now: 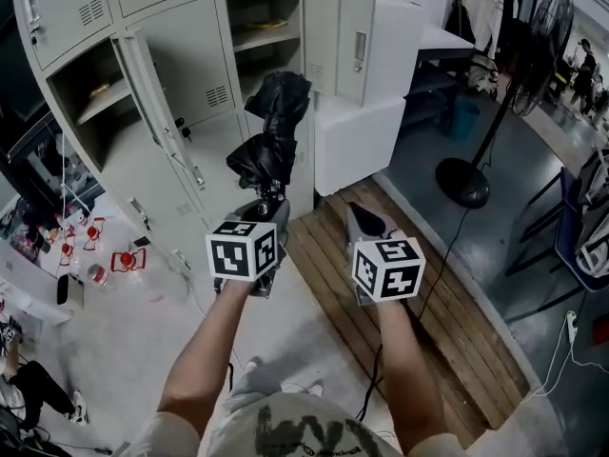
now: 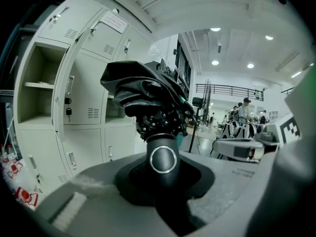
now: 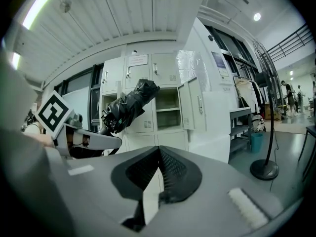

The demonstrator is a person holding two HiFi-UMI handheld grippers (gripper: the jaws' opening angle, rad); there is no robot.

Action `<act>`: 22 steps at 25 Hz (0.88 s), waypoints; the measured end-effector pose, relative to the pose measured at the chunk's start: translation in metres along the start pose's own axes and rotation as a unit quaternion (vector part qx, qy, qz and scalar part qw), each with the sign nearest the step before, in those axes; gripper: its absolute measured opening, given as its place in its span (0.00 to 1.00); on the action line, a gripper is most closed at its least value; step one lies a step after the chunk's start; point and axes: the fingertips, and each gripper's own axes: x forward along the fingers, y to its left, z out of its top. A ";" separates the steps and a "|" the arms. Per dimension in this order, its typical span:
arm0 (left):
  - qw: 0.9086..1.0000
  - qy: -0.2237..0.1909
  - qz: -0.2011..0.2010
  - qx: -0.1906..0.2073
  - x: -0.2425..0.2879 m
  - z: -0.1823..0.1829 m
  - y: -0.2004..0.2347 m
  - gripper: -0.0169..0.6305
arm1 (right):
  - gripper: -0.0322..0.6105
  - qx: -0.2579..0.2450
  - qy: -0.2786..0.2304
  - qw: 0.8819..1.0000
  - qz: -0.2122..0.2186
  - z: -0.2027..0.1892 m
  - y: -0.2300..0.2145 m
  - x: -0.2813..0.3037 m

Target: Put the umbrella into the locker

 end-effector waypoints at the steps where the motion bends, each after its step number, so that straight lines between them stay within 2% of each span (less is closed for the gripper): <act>1: 1.000 0.000 0.001 -0.001 0.000 0.000 0.000 0.16 | 0.05 -0.001 0.000 1.000 0.001 0.000 -0.001 0.001; 12: 1.000 -0.009 0.012 -0.006 0.024 0.012 0.036 0.16 | 0.05 -0.011 0.004 1.000 0.011 0.006 0.001 0.044; 22: 1.000 -0.015 0.013 -0.007 0.100 0.055 0.122 0.16 | 0.05 -0.020 0.013 1.000 0.016 0.027 -0.013 0.164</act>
